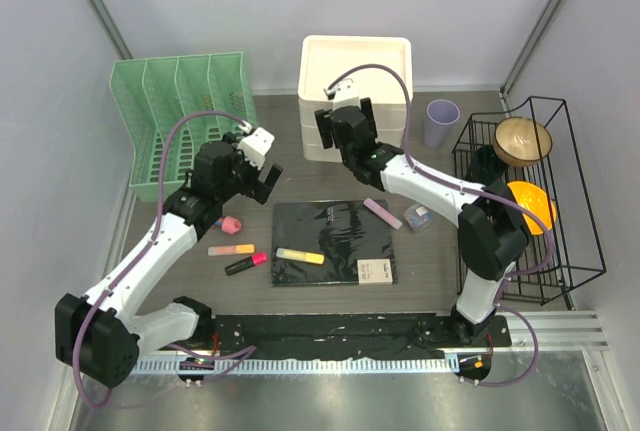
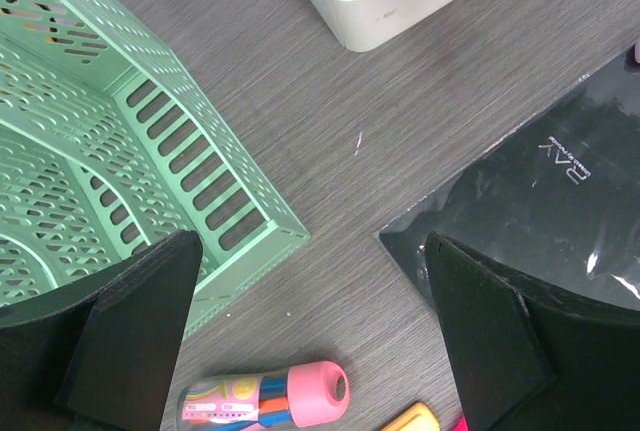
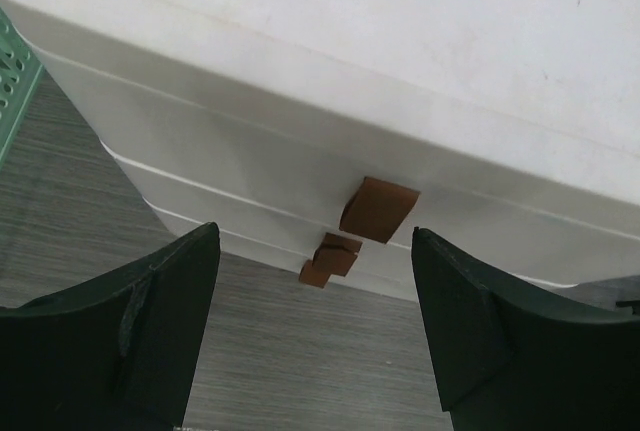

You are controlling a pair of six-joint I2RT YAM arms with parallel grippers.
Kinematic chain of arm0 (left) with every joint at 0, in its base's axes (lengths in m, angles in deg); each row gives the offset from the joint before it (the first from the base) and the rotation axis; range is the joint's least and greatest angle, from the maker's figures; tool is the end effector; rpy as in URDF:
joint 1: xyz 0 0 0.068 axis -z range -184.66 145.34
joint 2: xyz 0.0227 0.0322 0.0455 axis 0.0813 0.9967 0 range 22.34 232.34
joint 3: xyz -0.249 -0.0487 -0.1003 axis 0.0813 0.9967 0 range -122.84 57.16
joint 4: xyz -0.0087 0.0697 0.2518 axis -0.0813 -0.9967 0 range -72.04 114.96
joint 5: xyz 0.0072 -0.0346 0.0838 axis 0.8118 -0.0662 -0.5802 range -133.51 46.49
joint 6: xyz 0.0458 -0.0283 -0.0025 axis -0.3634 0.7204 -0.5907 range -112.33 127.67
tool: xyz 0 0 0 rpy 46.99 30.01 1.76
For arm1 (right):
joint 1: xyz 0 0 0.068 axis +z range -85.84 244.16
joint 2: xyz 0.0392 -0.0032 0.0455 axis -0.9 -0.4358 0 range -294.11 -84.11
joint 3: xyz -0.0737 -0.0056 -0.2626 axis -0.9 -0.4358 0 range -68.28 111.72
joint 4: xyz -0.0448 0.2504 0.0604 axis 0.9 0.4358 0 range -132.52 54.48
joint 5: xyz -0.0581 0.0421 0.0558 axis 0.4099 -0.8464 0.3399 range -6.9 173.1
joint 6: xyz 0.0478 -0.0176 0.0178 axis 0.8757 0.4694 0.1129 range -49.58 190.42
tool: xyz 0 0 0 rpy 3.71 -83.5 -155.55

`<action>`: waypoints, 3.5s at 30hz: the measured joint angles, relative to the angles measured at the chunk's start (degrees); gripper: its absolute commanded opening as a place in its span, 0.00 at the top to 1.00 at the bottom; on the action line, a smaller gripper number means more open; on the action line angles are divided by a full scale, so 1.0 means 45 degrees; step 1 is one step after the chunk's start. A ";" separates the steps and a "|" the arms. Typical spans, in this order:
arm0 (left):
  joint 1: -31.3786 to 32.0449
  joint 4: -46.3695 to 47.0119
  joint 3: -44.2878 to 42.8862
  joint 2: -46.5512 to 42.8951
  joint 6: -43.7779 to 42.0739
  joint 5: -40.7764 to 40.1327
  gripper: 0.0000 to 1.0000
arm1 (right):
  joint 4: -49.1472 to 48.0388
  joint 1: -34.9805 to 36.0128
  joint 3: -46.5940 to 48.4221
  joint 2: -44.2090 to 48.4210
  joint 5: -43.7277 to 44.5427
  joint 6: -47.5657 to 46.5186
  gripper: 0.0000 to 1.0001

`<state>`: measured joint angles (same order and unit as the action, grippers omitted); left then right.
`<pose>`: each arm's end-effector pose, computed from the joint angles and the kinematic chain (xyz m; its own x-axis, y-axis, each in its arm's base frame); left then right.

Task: Organize the desk

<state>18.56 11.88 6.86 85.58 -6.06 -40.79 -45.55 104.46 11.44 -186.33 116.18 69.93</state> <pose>0.2308 -0.1008 0.3048 -0.2889 0.3820 -0.8778 0.5164 0.8343 0.1931 0.3352 0.2587 0.2985 -0.2530 -0.2238 -0.9412 -0.1518 0.9700 -0.1898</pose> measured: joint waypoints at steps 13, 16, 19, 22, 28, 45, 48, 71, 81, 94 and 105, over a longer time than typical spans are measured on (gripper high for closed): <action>0.0000 0.0010 0.0107 0.0000 -0.0010 0.0083 0.00 | -0.0680 0.0019 -0.1880 0.0559 -0.0015 0.0476 0.21; 0.0000 0.0010 0.0121 0.0000 -0.0010 0.0078 0.00 | -0.1020 0.0019 -0.1928 0.0495 0.0097 0.0481 0.23; 0.0000 0.0010 0.0136 0.0000 -0.0024 0.0078 0.00 | -0.1520 0.0019 -0.2016 0.0282 0.0214 0.0486 0.25; 0.0000 0.0005 0.0175 0.0000 -0.0034 0.0078 0.00 | -0.1928 0.0019 -0.2113 -0.0092 0.0369 0.0486 0.26; 0.0000 0.0010 0.0228 0.0000 -0.0034 0.0078 0.00 | -0.2278 0.0019 -0.2336 -0.0690 0.0568 0.0491 0.28; -0.0005 0.0039 0.0335 0.0005 -0.0039 0.0073 0.00 | -0.3657 0.0015 -0.2351 -0.1719 0.1141 0.0044 0.39; -0.0005 0.0044 0.0335 0.0005 -0.0039 0.0073 0.00 | -0.3876 -0.0034 -0.2351 -0.1802 0.1239 -0.0194 0.42; -0.0005 0.0049 0.0335 0.0282 -0.0039 0.0078 0.00 | -0.4945 -0.0117 -0.2409 -0.2108 0.2195 -0.1253 0.88; -0.0005 0.0058 0.0335 0.0340 -0.0044 0.0073 0.00 | -0.5081 -0.0117 -0.2550 -0.2040 0.2176 -0.1122 0.99; -0.0005 0.0092 0.0335 0.0340 -0.0053 0.0078 0.00 | -0.4226 -0.0160 -0.3215 -0.1049 0.1297 -0.0335 0.99; -0.0010 0.0087 0.0335 0.0330 -0.0063 0.0078 0.00 | -0.3342 0.0112 -0.3546 -0.0403 0.1103 -0.0029 0.99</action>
<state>18.52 12.27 8.37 87.07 -6.35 -40.44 -60.58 104.96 -4.51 -188.14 121.15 69.79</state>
